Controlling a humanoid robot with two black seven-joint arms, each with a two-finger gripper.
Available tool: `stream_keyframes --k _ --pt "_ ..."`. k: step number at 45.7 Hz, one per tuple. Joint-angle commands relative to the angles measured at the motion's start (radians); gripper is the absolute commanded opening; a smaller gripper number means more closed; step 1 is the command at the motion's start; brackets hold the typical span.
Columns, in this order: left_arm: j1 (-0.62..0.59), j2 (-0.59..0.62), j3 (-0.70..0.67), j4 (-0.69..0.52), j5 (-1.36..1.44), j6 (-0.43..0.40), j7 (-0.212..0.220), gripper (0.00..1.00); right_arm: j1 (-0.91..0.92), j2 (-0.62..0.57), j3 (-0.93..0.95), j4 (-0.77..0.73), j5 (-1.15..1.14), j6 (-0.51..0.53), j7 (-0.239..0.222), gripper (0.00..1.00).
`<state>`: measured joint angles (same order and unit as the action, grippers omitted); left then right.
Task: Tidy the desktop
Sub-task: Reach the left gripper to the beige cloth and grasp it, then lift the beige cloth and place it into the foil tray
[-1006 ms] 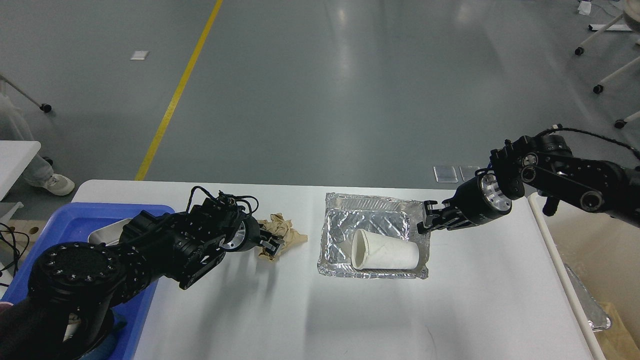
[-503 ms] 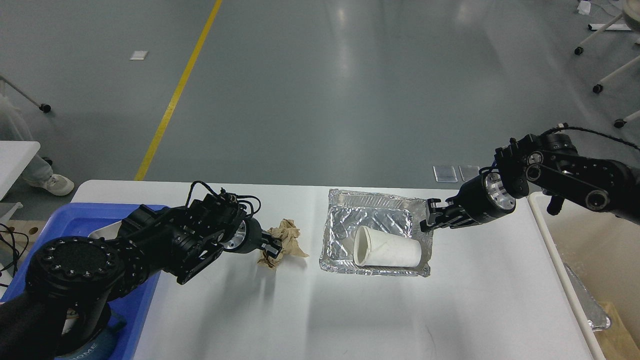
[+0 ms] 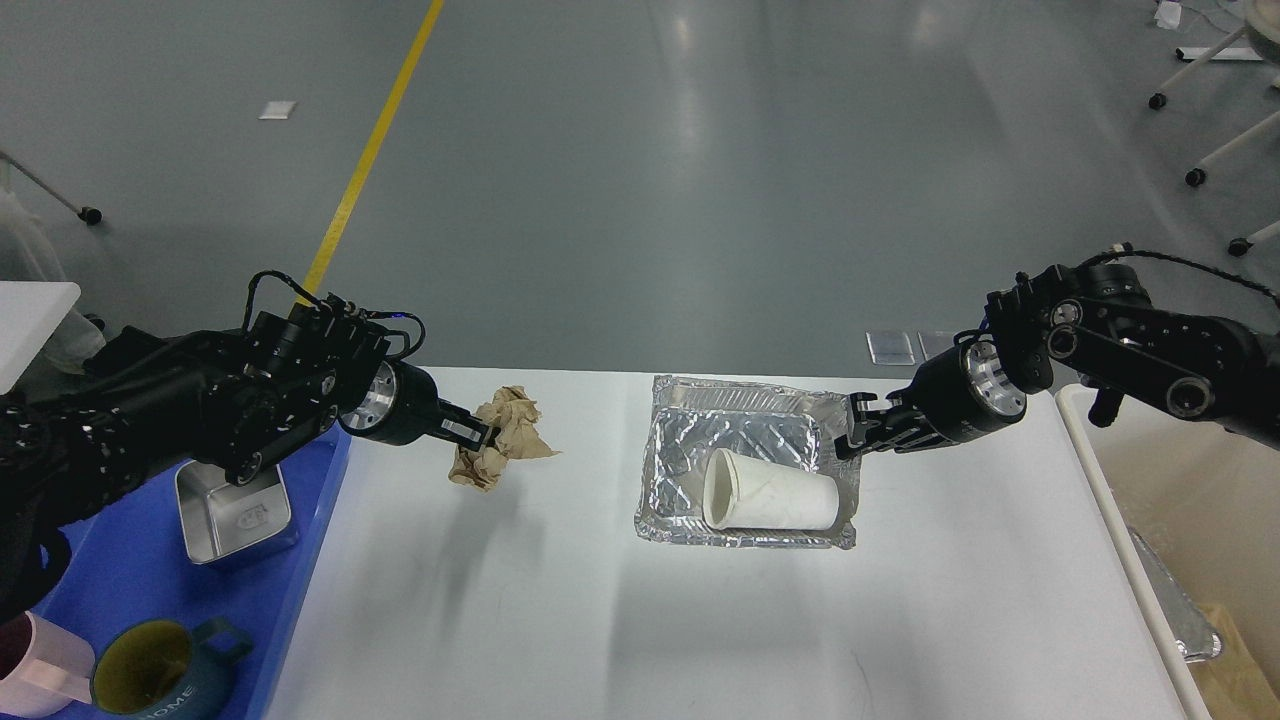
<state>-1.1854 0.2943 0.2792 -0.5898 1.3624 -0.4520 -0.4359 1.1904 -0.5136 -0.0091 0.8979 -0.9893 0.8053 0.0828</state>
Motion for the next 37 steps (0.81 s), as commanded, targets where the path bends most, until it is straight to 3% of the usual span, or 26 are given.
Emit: stream_keyframes --k 1,7,18,27,37 --pt "-0.06 0.097 -0.005 -0.152 -0.031 -0.002 0.009 0.0 0.0 -0.002 0.0 0.001 0.0 0.0 0.0 0.0" --pt "-0.163 0.184 -0.028 -0.286 -0.045 -0.034 0.013 0.01 0.001 -0.002 0.0 0.001 0.0 0.0 0.0 0.0" --pt "-0.424 0.262 -0.051 -0.415 -0.114 -0.154 -0.003 0.02 0.001 0.001 0.001 0.001 0.0 0.0 0.0 0.0" --pt "-0.629 0.272 -0.048 -0.467 -0.18 -0.209 -0.05 0.02 0.0 -0.002 0.003 0.001 0.0 -0.002 0.0 0.0" --pt "-0.708 0.24 -0.043 -0.522 -0.212 -0.235 -0.058 0.02 0.0 -0.003 0.008 0.003 0.0 0.0 0.0 0.0"
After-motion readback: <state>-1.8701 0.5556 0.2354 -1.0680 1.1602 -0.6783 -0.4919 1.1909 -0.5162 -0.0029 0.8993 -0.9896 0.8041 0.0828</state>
